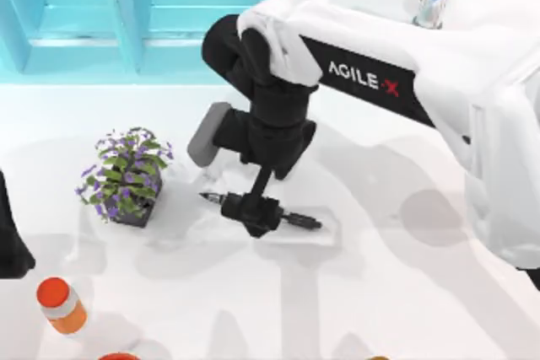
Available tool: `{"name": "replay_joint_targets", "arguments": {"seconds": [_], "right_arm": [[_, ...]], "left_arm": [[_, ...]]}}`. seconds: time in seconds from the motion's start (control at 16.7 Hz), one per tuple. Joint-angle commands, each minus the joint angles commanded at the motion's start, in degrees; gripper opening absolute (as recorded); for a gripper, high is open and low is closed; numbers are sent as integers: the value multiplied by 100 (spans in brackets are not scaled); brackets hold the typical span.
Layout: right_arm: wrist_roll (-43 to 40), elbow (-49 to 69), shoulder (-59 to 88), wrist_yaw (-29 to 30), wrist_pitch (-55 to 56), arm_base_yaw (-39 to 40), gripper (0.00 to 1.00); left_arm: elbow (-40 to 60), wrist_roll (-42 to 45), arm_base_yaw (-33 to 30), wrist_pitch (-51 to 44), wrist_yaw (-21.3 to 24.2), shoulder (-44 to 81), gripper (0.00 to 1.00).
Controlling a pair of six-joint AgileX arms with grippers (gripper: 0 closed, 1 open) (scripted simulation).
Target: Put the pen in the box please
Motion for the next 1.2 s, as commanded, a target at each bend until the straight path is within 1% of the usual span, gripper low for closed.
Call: {"name": "replay_joint_targets", "arguments": {"seconds": [0.3, 1.08, 1.14, 1.2], "right_arm": [[6, -78, -19, -1, 66, 6, 100], [6, -78, -19, -1, 66, 6, 2], [6, -78, -19, -1, 66, 6, 0], [6, -78, -19, -1, 66, 6, 0]], "left_arm": [[0, 0, 0, 0, 0, 0, 100], [0, 0, 0, 0, 0, 0, 100], [0, 0, 0, 0, 0, 0, 100], [0, 0, 0, 0, 0, 0, 100]]}}
